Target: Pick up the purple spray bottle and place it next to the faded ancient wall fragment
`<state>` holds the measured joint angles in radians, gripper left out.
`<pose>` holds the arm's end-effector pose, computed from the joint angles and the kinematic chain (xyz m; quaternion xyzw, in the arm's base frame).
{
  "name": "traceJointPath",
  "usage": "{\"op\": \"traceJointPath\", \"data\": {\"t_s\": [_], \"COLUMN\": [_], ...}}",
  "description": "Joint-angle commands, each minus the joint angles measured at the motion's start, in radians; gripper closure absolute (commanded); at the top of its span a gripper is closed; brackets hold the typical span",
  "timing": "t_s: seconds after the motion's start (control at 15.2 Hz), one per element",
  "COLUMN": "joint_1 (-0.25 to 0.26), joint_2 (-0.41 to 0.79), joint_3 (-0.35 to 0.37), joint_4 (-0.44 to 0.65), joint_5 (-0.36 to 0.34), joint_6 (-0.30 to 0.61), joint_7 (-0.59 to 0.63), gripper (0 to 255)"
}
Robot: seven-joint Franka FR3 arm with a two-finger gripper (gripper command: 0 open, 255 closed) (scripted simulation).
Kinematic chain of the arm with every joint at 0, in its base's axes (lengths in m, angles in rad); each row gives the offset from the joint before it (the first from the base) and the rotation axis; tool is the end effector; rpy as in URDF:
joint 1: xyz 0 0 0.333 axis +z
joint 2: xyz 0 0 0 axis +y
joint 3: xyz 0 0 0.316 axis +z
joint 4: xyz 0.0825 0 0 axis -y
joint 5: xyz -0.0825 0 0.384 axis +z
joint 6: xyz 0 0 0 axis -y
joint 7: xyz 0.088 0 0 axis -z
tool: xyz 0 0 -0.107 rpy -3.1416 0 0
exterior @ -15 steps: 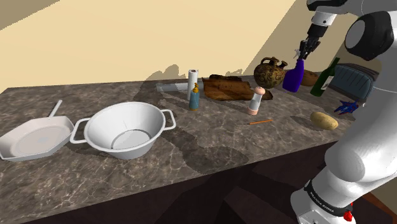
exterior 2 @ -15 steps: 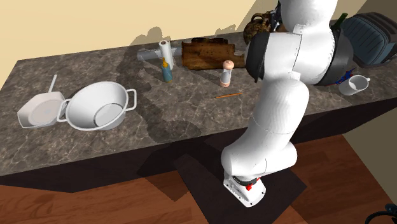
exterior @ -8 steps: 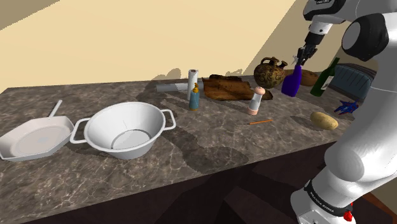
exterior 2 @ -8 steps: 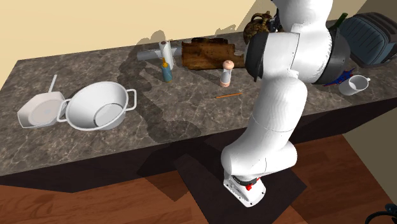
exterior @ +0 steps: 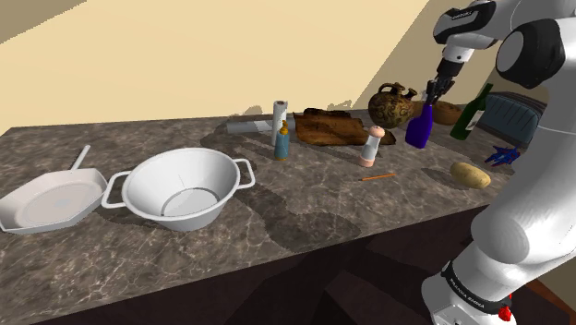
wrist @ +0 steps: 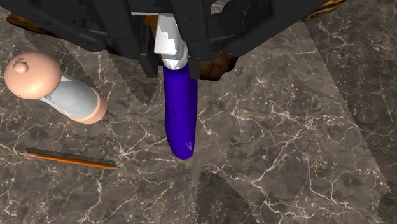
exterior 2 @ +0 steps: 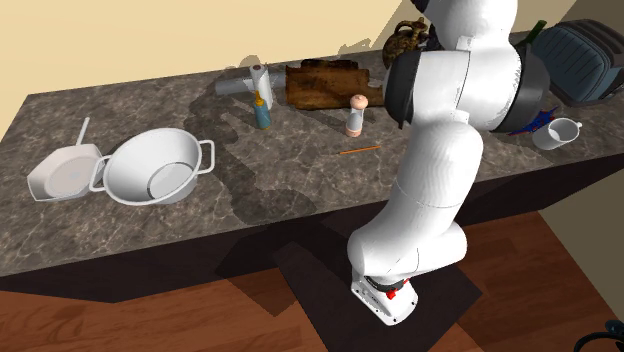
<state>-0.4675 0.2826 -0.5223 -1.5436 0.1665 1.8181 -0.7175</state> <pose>0.3929 -0.5080 0.5092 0.9892 -0.1452 0.0185 0.0040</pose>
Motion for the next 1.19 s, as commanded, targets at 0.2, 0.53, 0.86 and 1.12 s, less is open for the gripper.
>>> {"op": "traceJointPath", "data": {"t_s": [0.2, 0.53, 0.86, 1.12], "joint_1": [0.004, 0.005, 0.005, 0.005], "joint_2": [0.004, 0.015, 0.031, 0.031], "joint_3": [0.003, 0.007, 0.011, 0.011], "joint_4": [-0.063, -0.117, -0.161, -0.161], "joint_5": [0.005, 0.013, 0.024, 0.024], "joint_6": [0.067, 0.130, 0.187, 0.187], "joint_7": [-0.004, -0.012, -0.020, -0.020], "gripper": [255, 255, 255, 255]}}
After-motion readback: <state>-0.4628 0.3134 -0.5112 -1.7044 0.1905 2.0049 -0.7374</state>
